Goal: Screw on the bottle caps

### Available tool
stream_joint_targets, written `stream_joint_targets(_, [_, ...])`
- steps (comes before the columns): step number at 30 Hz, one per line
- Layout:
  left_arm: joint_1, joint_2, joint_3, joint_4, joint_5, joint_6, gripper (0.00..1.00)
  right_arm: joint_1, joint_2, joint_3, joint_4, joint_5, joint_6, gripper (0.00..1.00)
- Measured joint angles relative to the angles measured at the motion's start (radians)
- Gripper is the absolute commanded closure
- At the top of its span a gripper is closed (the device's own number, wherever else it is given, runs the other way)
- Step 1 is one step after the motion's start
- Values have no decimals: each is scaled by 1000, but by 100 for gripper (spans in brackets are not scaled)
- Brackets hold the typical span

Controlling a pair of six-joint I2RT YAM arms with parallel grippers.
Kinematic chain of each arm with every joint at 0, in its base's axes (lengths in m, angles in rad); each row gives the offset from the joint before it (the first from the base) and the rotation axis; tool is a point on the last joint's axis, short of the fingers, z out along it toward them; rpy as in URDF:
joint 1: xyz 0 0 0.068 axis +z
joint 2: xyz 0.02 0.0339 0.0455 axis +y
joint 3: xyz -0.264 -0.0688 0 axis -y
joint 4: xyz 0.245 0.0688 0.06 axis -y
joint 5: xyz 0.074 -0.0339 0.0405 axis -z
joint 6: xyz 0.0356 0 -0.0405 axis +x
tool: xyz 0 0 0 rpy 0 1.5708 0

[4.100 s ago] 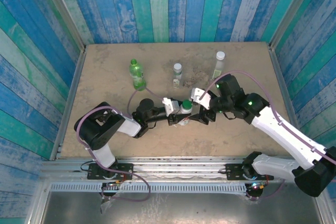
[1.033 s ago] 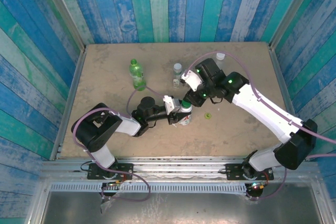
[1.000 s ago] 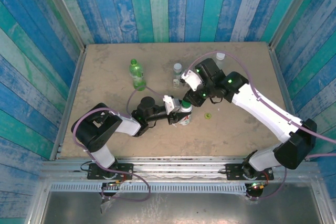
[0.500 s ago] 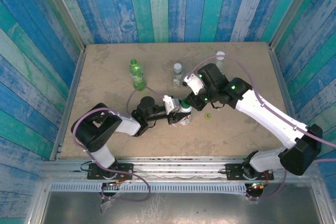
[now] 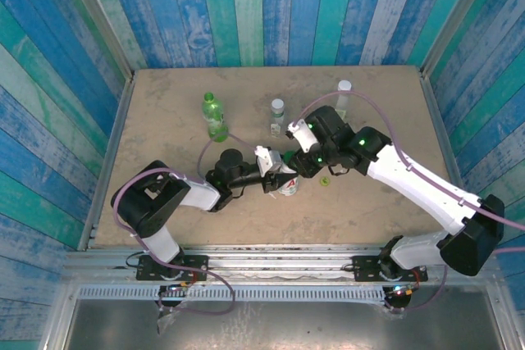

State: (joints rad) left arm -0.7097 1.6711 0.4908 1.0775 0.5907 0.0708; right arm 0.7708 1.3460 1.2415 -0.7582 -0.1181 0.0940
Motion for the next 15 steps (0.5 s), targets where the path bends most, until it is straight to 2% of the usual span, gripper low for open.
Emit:
stream_joint_targets(7, [-1,-13,24,-62,-17,-27,48,39,3,8,-1,118,160,49])
stream_joint_targets(12, [-1,-16,33,-84,-17,-26,48,45,28,27,28,121,178,46])
stream_joint_targets(15, [-1,-19,33,-88,-16,-24,48,44,39,31,39,118,171,51])
